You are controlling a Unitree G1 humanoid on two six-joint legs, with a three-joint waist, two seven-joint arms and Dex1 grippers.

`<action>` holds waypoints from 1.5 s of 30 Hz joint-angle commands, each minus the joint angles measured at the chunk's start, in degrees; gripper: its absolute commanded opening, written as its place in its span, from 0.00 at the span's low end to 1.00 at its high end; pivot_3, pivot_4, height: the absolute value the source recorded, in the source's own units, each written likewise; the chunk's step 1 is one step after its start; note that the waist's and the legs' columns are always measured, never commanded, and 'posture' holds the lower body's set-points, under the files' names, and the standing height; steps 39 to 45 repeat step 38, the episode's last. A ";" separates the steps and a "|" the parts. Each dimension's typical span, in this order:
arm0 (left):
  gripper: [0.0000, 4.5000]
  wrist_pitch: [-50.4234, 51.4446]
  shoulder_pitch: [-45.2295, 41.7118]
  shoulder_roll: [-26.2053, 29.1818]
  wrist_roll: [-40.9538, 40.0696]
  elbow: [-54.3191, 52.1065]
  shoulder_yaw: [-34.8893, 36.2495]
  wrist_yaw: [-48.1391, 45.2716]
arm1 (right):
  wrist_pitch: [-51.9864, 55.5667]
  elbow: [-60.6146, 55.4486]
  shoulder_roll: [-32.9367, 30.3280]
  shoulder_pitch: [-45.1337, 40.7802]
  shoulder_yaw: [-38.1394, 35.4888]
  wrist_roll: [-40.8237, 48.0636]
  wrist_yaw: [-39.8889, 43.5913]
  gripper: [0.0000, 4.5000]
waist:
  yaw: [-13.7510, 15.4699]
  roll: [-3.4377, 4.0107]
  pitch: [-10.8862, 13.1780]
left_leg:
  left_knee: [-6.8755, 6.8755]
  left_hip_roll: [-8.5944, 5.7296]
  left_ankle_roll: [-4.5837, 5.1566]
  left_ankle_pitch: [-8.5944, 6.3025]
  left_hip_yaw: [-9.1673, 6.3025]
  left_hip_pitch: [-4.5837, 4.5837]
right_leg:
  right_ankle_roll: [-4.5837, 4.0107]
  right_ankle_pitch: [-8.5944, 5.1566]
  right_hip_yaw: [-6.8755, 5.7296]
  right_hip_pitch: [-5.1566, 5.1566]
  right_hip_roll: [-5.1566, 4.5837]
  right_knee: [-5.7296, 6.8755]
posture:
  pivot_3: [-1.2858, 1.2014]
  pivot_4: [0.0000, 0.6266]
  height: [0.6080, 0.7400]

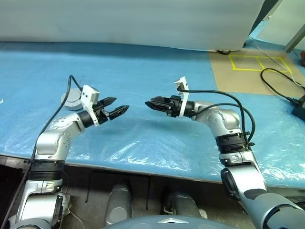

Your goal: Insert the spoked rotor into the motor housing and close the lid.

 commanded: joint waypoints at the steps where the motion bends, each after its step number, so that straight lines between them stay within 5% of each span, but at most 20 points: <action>1: 0.98 0.18 -0.33 0.49 -0.64 -2.32 1.44 0.05 | -1.36 -0.71 0.49 -0.92 -0.38 0.29 0.63 0.70 | 0.00 0.00 0.00 | 0.00 0.00 0.00 0.00 0.00 0.00 | 0.00 0.00 0.00 0.00 0.00 0.00 | 0.52 0.24 1.00; 45: 0.98 0.77 -0.02 0.64 -0.04 -2.80 1.57 0.67 | -2.49 -1.06 1.50 0.75 0.51 -1.87 0.04 0.70 | -0.01 0.00 0.00 | 0.01 0.00 0.00 0.00 0.00 0.00 | 0.02 0.01 0.00 0.00 0.00 0.02 | 0.52 0.24 1.00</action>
